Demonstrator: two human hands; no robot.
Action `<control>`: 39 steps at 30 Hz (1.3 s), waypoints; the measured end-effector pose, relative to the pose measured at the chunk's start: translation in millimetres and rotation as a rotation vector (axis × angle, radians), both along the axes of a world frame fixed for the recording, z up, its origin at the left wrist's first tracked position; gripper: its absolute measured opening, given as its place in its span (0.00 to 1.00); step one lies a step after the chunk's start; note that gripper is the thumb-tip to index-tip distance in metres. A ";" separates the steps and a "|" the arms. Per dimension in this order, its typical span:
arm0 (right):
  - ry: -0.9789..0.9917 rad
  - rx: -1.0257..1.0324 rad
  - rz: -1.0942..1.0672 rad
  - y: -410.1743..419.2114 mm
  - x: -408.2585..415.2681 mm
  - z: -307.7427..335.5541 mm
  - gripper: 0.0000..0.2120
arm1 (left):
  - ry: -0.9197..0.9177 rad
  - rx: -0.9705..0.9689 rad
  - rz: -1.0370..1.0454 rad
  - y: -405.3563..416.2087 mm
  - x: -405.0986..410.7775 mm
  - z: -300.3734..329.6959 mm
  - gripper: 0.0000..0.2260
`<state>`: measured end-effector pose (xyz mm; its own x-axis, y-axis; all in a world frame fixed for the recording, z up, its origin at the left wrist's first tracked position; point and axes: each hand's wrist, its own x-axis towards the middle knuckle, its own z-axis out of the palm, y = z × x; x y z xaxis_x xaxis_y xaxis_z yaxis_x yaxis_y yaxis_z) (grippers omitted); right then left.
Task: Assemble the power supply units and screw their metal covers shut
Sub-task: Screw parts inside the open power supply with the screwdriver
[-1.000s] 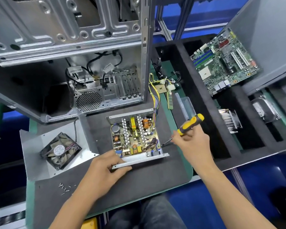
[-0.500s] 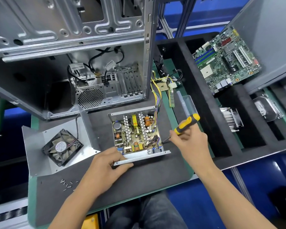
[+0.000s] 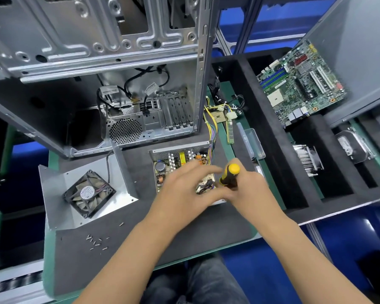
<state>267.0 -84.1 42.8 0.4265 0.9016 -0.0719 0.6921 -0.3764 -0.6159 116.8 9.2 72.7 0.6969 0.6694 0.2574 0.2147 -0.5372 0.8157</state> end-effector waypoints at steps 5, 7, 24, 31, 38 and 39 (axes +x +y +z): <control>0.019 -0.009 -0.031 0.6 6.9 3.9 0.21 | -0.058 -0.052 0.017 7.9 35.9 -1.8 0.10; 0.001 -0.015 -0.012 0.6 6.0 2.7 0.20 | -0.042 -0.059 -0.017 11.2 37.6 -5.5 0.12; -0.413 -0.063 0.254 7.0 19.5 81.9 0.09 | 0.143 -0.004 -0.103 22.4 0.7 -19.6 0.21; -0.403 -0.317 0.408 11.3 14.7 76.5 0.09 | 0.274 0.021 -0.117 12.4 -38.1 -43.1 0.10; -0.553 -0.454 0.363 11.5 2.8 76.1 0.08 | 0.237 -0.008 -0.039 8.1 -38.8 -51.3 0.10; -0.470 -0.448 0.373 11.4 3.9 76.9 0.08 | 0.234 -0.045 -0.026 8.0 -39.4 -52.6 0.10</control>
<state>270.9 -72.7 119.6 0.1743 0.9195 -0.3523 0.9753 -0.2105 -0.0669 77.4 17.2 20.2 0.7515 0.6573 0.0573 0.3869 -0.5093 0.7687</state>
